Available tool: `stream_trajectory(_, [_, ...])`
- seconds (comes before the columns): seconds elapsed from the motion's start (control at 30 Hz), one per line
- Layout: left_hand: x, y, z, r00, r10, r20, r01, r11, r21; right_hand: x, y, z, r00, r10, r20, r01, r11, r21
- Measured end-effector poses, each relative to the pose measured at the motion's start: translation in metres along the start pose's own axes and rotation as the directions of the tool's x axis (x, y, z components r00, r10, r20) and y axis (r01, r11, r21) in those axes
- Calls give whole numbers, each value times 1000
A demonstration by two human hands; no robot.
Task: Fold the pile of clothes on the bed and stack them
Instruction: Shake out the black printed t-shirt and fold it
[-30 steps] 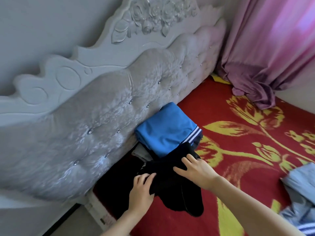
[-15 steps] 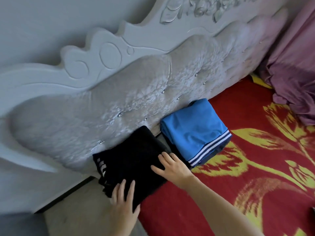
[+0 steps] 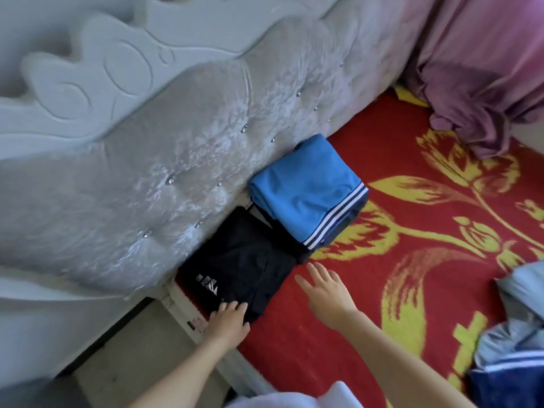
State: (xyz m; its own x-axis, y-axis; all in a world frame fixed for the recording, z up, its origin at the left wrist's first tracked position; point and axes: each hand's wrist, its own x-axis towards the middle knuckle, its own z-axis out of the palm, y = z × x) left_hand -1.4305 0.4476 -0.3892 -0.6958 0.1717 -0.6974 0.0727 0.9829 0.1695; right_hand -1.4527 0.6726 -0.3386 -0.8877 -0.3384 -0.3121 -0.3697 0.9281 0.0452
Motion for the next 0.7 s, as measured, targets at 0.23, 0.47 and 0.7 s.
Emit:
stream_trajectory(0.23, [-2, 38, -22, 951, 219, -218, -211, 976, 62, -71, 8, 4, 955, 284, 88, -289, 956, 52])
stream_trajectory(0.47, [-16, 101, -27, 862, 466, -199, -422, 878, 226, -176, 19, 21, 801, 599, 15, -597, 795, 102])
stream_trajectory(0.7, [-76, 158, -1, 732, 628, -265, -555, 775, 304, -317, -23, 54, 481, 876, -19, -830, 463, 311])
